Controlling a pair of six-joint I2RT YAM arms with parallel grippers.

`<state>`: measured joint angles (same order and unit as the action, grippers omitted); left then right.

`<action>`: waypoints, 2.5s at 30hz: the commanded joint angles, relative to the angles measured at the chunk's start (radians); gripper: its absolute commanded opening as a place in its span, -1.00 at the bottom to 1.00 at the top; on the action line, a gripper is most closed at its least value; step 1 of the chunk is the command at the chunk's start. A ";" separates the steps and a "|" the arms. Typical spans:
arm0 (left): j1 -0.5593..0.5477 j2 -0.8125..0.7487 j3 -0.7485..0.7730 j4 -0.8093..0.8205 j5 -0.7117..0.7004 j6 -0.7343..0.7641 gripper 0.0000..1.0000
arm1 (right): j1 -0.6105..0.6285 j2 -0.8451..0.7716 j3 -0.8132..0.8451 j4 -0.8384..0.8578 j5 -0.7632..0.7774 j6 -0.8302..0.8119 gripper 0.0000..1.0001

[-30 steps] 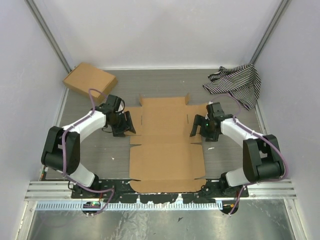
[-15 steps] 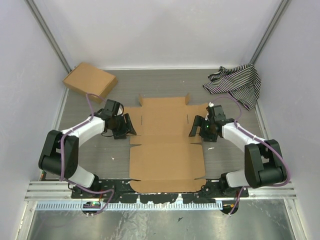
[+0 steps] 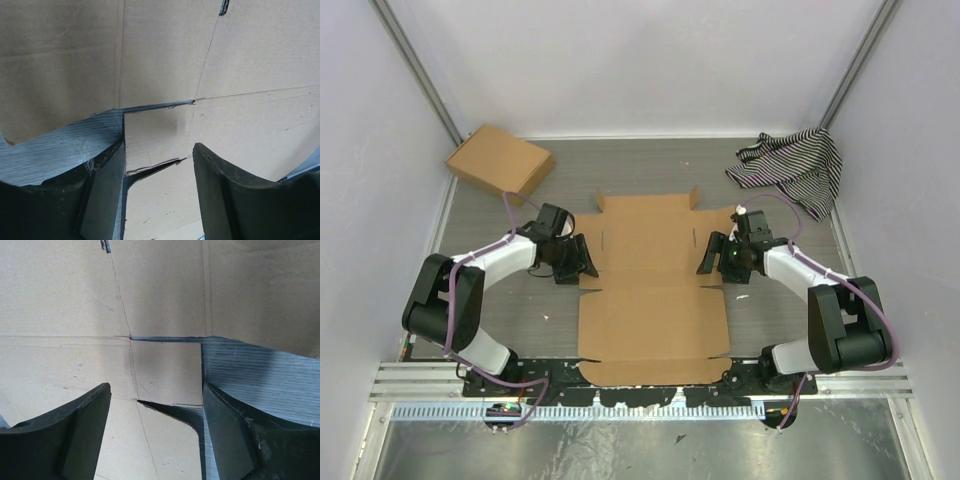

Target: Fold the paper box

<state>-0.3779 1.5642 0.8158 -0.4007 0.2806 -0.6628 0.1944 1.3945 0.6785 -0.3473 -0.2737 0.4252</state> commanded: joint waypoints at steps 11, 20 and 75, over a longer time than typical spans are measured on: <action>-0.046 -0.040 0.085 -0.108 -0.032 -0.007 0.24 | 0.047 -0.068 0.067 -0.036 -0.015 0.017 0.54; -0.106 -0.032 0.123 -0.110 -0.048 -0.027 0.23 | 0.095 -0.074 0.084 -0.032 -0.006 0.041 0.54; -0.094 0.520 1.197 -0.678 -0.460 0.166 0.20 | 0.286 0.117 0.543 -0.257 0.448 0.000 0.59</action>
<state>-0.5373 1.9633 1.8458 -0.9123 -0.0643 -0.5533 0.5282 1.5669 1.1862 -0.5606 0.1295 0.4507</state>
